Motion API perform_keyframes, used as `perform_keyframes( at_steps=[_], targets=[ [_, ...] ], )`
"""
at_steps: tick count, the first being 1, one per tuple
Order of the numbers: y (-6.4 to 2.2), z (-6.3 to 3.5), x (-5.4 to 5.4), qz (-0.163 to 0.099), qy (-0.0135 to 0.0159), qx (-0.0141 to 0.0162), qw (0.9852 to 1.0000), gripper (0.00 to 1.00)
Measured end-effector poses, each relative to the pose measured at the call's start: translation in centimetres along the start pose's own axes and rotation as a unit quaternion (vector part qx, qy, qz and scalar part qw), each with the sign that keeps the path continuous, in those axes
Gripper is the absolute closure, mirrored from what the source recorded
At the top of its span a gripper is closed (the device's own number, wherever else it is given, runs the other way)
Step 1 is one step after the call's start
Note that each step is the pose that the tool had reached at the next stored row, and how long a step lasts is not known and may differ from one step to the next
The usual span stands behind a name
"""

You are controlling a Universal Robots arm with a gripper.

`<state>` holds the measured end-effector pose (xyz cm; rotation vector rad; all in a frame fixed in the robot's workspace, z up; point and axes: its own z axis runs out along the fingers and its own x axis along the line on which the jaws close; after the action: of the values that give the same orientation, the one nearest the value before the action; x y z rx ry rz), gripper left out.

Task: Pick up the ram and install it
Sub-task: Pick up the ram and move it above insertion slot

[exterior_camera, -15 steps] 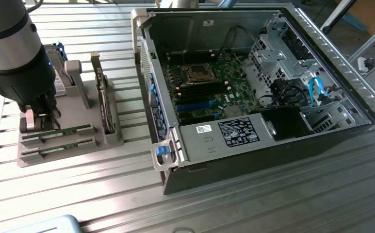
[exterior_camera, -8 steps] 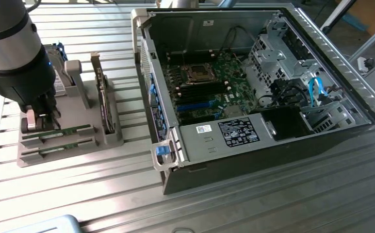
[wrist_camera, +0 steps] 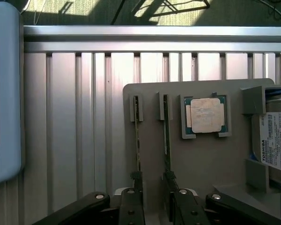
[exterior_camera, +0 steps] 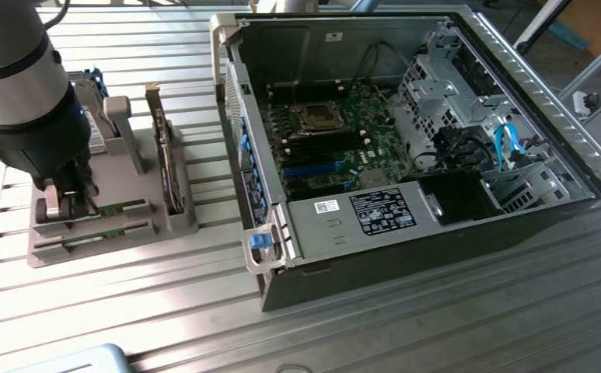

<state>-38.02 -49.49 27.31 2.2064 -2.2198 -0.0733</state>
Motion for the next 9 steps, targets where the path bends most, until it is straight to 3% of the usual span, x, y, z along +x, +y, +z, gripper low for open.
perform_keyframes(
  at_steps=[6,9],
  targets=[
    [-0.03,0.67,0.5,0.0,0.0,0.0,1.0,0.68],
    [-0.07,1.66,0.6,-0.001,0.0,-0.0001,1.0,0.68]
  ],
)
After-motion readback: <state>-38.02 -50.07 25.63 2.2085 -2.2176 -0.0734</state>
